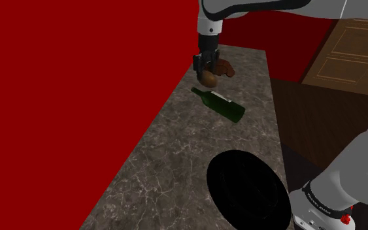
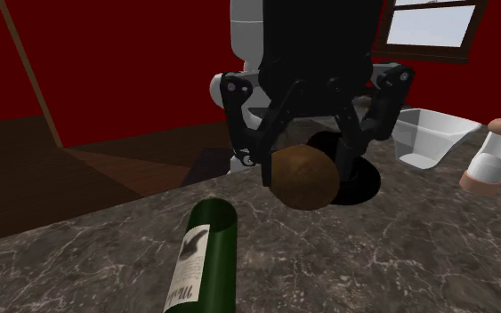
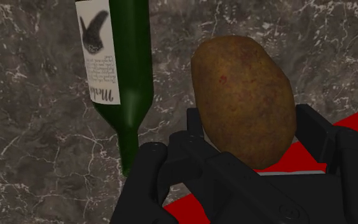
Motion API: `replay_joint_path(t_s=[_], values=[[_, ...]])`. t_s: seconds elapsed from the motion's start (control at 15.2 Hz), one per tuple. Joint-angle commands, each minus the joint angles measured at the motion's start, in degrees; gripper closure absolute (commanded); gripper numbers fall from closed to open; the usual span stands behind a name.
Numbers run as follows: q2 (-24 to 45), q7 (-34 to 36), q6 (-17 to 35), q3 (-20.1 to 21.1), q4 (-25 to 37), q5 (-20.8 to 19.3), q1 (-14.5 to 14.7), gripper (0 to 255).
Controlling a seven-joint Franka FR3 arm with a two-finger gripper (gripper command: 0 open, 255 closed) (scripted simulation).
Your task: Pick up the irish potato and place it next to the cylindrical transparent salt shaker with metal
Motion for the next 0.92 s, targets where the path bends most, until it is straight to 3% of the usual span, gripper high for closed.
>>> replay_joint_path(t_s=[0.0, 0.53, 0.86], values=[[0.0, 0.1, -1.5, 0.0, 1.5, 0.0, 0.0, 255], [1.0, 0.4, -7.7, 0.0, 8.6, -0.1, 0.1, 255], [-6.9, 5.0, -5.2, 2.3, -1.3, 1.0, 2.6, 255]])
